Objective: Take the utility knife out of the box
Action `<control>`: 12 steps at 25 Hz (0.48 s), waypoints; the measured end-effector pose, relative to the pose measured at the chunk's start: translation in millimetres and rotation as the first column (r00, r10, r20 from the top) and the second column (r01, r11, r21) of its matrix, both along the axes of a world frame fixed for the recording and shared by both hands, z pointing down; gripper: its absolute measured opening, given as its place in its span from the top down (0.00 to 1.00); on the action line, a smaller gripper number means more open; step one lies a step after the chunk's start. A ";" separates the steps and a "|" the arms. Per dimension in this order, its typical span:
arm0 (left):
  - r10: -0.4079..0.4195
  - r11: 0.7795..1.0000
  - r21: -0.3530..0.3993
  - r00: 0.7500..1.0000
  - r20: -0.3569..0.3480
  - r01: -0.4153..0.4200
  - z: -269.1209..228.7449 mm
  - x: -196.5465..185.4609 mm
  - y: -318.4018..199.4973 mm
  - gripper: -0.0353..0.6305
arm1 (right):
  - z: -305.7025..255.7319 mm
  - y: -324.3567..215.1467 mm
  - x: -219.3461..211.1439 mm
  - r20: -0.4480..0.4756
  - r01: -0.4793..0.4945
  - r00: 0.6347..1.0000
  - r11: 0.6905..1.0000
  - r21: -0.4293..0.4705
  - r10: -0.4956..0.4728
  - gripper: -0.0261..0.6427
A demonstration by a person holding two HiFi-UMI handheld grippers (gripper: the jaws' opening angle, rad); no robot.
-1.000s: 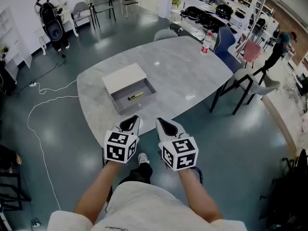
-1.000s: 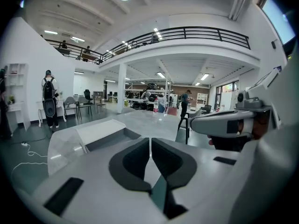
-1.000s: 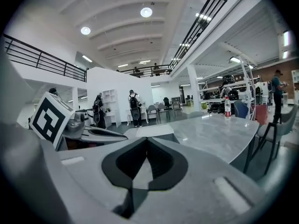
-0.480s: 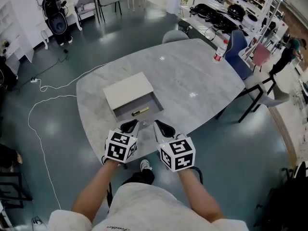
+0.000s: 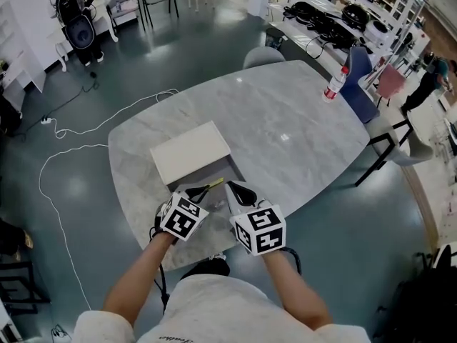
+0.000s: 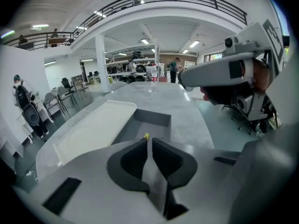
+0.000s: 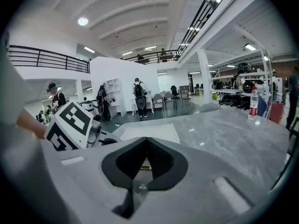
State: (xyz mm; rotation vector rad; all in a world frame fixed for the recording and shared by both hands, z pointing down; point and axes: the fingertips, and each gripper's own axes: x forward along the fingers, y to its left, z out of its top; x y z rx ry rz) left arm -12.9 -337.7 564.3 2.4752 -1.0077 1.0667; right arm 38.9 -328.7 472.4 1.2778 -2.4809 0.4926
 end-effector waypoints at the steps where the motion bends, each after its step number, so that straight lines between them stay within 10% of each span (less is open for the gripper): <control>1: 0.020 1.000 -0.015 1.000 0.014 -0.020 5.1 -0.2 -3.0 0.91 | 1.9 -4.9 -1.5 -0.004 0.001 1.000 1.000 -0.005 -0.001 0.95; 12: 0.164 0.982 -0.116 0.978 0.129 -0.150 44.4 8.8 -24.4 0.84 | 18.9 -42.2 0.3 -0.017 -0.004 1.000 0.999 -0.040 0.003 0.95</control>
